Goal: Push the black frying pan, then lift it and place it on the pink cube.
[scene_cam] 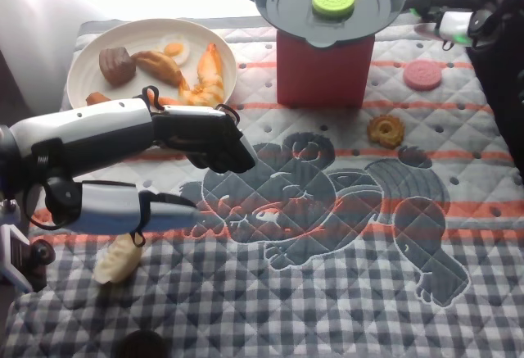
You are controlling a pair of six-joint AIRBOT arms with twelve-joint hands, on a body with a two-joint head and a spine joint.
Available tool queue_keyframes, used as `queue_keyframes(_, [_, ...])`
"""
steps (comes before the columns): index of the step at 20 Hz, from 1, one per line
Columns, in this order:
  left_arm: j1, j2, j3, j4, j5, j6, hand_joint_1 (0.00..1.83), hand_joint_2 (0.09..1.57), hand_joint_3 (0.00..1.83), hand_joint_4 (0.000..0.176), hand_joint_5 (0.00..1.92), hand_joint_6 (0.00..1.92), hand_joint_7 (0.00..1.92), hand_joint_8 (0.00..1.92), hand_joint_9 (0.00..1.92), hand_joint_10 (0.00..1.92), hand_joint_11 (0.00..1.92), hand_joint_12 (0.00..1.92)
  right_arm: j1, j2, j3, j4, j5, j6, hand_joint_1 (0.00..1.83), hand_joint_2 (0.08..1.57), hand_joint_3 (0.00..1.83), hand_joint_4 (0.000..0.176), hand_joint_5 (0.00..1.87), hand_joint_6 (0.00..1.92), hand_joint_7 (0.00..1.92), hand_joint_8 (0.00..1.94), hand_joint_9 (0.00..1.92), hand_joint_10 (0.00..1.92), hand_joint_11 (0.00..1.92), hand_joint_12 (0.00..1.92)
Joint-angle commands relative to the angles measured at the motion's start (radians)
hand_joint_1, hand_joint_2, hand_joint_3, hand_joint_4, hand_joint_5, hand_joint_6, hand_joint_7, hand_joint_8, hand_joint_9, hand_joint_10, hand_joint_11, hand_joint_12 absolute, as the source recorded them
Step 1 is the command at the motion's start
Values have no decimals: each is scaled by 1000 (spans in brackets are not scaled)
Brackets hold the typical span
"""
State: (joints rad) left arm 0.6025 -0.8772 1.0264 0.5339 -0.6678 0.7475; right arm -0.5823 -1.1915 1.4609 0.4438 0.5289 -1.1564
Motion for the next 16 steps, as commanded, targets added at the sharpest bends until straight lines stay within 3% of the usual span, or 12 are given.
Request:
queue_keyframes(1, [-12,1,5,-34,-109,-5,1209,1283,0,0,227,891,401,411,220,864,0,1236,8,0,4,-11,106,1,1073,1415,0,0,517,1634,613,1875,906,1921,1002,1921])
queue_keyframes(2, [-12,1,5,-35,-110,-5,1194,1292,0,0,227,890,386,407,220,832,0,1210,6,0,2,-11,105,1,1042,1432,0,0,315,1906,605,1644,530,1814,563,1921])
queue_keyframes(4, [-11,1,6,-37,-111,-5,1186,1298,0,0,237,892,381,405,215,830,0,1206,6,0,-6,-11,105,1,1008,1443,0,0,301,1918,565,1661,357,1764,350,1921])
queue_keyframes(5, [-10,1,5,-38,-111,-5,1182,1300,0,0,253,870,388,407,211,845,0,1229,5,1,-12,-11,106,1,867,1353,0,0,59,1461,232,1363,181,1524,69,1912])
queue_keyframes(7, [-8,2,5,-42,-111,-5,1170,1304,0,0,292,856,405,419,218,885,0,1337,-5,15,-28,-11,106,0,752,1324,0,0,1,924,128,986,64,1248,2,1753])
queue_keyframes(10, [-5,6,1,-49,-111,-5,1124,1336,14,0,296,861,403,416,207,892,0,1344,-11,56,-93,-11,111,-51,707,1315,0,58,0,477,12,886,0,1056,0,1322])
queue_keyframes(11, [-1,8,0,-53,-112,-5,1125,1330,9,0,306,838,409,403,208,886,0,1337,-11,80,-124,-10,115,-91,584,1313,0,102,0,101,2,397,0,785,0,1033])
queue_keyframes(12, [1,9,-1,-56,-113,-5,1131,1327,6,0,325,814,414,393,215,883,0,1357,-12,96,-149,-10,122,-113,589,1273,0,116,0,19,0,91,0,529,0,858])
queue_keyframes(13, [3,10,-1,-60,-114,-5,1139,1323,4,0,329,793,411,387,207,883,0,1339,-17,114,-175,-10,132,-138,600,1244,0,127,0,3,0,17,0,353,0,693])
queue_keyframes(14, [4,10,-1,-61,-115,-5,1133,1315,0,0,337,780,428,362,216,869,0,1346,-19,121,-185,-10,136,-147,579,1188,0,151,0,0,0,3,0,111,0,138])
queue_keyframes(15, [5,10,-1,-63,-115,-5,1176,1287,0,0,324,793,447,335,236,847,0,1357,-21,128,-194,-10,140,-158,594,1167,0,116,0,0,0,0,0,21,0,27])
queue_keyframes(16, [7,11,-2,-66,-115,-5,1219,1259,0,0,295,815,448,303,237,843,0,1343,-23,144,-217,-10,147,-186,614,1149,0,103,0,0,0,0,0,0,0,0])
